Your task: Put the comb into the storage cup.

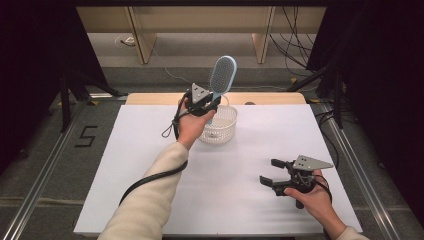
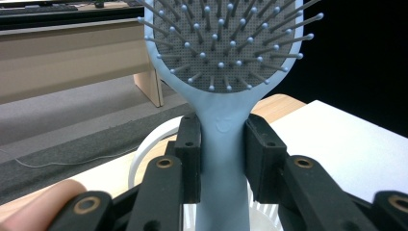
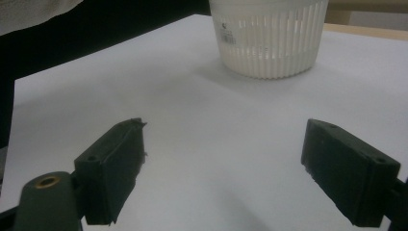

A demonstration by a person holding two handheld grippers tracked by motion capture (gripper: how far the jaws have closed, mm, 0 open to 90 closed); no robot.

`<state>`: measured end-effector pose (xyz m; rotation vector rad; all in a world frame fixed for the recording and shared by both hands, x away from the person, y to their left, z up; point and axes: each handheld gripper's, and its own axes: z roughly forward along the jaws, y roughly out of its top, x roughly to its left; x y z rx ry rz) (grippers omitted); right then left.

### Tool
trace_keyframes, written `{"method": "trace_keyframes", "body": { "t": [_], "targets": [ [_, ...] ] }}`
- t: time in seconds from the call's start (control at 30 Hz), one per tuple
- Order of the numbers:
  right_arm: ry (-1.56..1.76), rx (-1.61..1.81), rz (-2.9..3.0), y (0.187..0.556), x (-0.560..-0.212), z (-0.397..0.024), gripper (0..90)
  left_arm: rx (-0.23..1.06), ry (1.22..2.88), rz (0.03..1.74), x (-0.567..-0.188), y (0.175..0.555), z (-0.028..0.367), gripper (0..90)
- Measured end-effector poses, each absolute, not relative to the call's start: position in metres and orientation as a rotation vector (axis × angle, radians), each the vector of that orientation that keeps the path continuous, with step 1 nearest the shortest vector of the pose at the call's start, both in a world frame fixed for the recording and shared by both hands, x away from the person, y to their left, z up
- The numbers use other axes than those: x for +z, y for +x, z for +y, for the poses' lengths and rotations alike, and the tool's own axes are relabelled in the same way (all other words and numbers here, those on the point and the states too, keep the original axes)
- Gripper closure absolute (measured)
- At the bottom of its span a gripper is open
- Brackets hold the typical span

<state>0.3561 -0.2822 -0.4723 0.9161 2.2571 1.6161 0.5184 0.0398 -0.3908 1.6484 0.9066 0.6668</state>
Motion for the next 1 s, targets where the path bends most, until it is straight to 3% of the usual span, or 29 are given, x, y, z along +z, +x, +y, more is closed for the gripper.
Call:
{"method": "trace_keyframes", "body": {
  "t": [1.0],
  "targets": [
    [0.91,1.616,2.26,0.357,-0.473,-0.283,16.2,0.669,1.682,0.915,-0.403,0.523,0.04,69.5]
  ]
}}
